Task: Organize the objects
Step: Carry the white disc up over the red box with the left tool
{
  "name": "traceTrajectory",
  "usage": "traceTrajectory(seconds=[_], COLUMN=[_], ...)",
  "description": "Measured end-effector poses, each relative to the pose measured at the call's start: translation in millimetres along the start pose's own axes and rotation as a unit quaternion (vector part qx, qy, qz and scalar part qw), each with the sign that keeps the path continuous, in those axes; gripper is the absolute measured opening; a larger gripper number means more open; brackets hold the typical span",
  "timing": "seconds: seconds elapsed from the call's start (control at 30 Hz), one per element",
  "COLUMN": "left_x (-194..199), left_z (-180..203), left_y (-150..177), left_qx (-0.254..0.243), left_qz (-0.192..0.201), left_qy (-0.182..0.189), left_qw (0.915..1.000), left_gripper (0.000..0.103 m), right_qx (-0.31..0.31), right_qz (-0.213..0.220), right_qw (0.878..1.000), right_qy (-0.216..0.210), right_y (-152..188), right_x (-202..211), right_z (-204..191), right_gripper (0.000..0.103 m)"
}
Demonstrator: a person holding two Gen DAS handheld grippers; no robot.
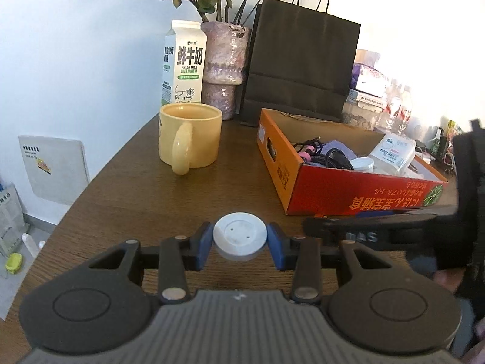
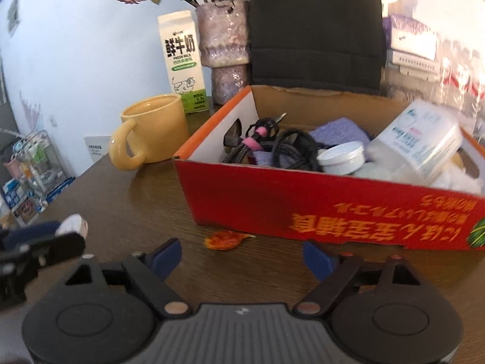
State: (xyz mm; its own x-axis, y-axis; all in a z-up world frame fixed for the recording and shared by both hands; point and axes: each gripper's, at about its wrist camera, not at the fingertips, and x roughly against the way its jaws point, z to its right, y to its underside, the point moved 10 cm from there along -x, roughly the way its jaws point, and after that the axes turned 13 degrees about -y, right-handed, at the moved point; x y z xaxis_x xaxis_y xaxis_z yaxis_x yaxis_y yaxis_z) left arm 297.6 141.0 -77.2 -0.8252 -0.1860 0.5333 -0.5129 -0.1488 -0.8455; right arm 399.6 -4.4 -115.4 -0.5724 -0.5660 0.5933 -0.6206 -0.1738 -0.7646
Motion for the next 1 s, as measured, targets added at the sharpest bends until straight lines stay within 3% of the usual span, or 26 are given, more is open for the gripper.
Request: traceTrajectory(seconds=[0.2, 0.27, 0.3, 0.57, 0.67, 1.0], left_x=[1, 2, 3, 8, 12, 23], left_z=[-3, -3, -3, 0, 7, 60], left_y=[0, -1, -1, -3, -8, -39], left_qx=[0.015, 0.016, 0.017, 0.015, 0.014, 0.005], left_qz=[0.0, 0.003, 0.004, 0.012, 0.017, 0.052], left_qy=[0.018, 0.022, 0.023, 0.019, 0.02, 0.041], left_qw=[0.9997, 0.9996, 0.9996, 0.9996, 0.9996, 0.9978], left_gripper=[0.04, 0.04, 0.04, 0.04, 0.04, 0.04], right_qx=[-0.016, -0.015, -0.01, 0.011, 0.023, 0.065], right_qz=[0.003, 0.006, 0.006, 0.012, 0.027, 0.082], right_qw=[0.999, 0.999, 0.998, 1.0, 0.999, 0.994], right_qy=[0.036, 0.049, 0.054, 0.026, 0.004, -0.042], right_y=[-3, -4, -4, -1, 0, -6], right_x=[-14, -15, -15, -5, 10, 67], right_z=[-7, -9, -11, -8, -8, 4], right_gripper=[0.065, 0.043, 0.027, 0.021, 0.01, 0.01])
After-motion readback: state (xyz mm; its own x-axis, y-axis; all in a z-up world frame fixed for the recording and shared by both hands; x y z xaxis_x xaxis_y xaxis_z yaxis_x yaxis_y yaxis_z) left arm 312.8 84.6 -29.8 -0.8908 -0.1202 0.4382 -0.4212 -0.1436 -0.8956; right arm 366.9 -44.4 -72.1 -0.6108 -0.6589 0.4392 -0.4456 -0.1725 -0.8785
